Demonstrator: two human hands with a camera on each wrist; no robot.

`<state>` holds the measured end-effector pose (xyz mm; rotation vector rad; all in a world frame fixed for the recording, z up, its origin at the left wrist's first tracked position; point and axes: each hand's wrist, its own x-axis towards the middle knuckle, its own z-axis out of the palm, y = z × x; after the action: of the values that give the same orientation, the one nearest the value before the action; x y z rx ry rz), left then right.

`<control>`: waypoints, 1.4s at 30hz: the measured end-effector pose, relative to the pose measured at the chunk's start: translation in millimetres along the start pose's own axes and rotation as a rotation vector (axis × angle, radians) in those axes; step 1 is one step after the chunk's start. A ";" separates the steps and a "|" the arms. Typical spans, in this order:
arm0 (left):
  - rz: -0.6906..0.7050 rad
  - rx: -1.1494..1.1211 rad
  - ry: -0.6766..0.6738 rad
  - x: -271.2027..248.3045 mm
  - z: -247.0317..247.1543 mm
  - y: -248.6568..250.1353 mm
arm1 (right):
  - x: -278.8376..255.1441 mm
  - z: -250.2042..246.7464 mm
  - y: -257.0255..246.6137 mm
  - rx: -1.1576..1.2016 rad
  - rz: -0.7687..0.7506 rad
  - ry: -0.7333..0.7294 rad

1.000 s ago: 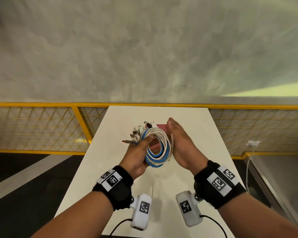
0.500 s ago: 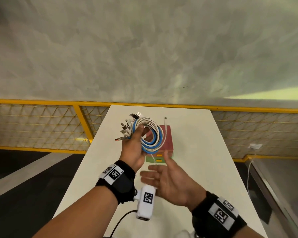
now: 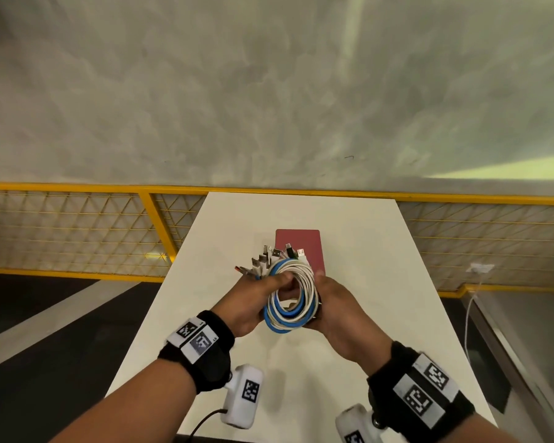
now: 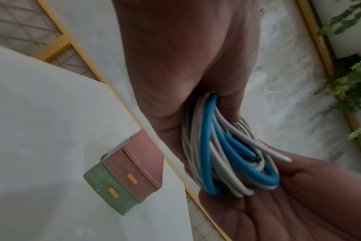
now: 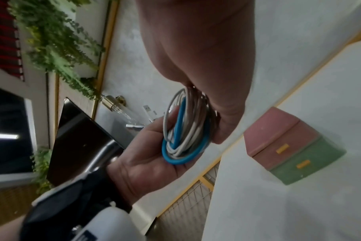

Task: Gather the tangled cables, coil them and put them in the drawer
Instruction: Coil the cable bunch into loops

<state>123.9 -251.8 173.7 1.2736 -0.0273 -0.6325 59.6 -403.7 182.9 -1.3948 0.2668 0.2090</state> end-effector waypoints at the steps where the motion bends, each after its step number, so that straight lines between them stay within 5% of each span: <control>1: -0.015 0.006 -0.011 -1.3 -2.0 -1.3 | 0.5 0.0 3.6 0.013 0.005 -0.017; 7: -0.021 0.087 -0.112 -12.1 0.2 -12.1 | 2.7 -0.6 9.8 0.176 0.088 -0.074; 16: -0.056 0.003 -0.037 -5.2 -1.0 -36.6 | 10.3 0.1 45.2 0.061 0.042 -0.084; 21: -0.252 -0.210 -0.037 -8.0 -9.6 -55.2 | 20.0 -1.3 63.2 -0.019 0.072 -0.061; 32: -0.373 -0.492 0.094 0.8 -25.3 -104.7 | 55.3 2.3 58.6 -0.187 0.359 -0.184; 35: -0.351 -0.578 0.115 4.5 -36.3 -104.8 | 74.7 9.9 59.2 -0.120 0.388 -0.117; 42: -0.295 -0.729 0.189 5.2 -62.3 -95.9 | 129.8 -10.7 83.5 0.429 0.490 0.254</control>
<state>109.8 -213.7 66.6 0.6231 0.5138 -0.6836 157.4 -402.1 63.0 -0.9097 0.8186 0.3551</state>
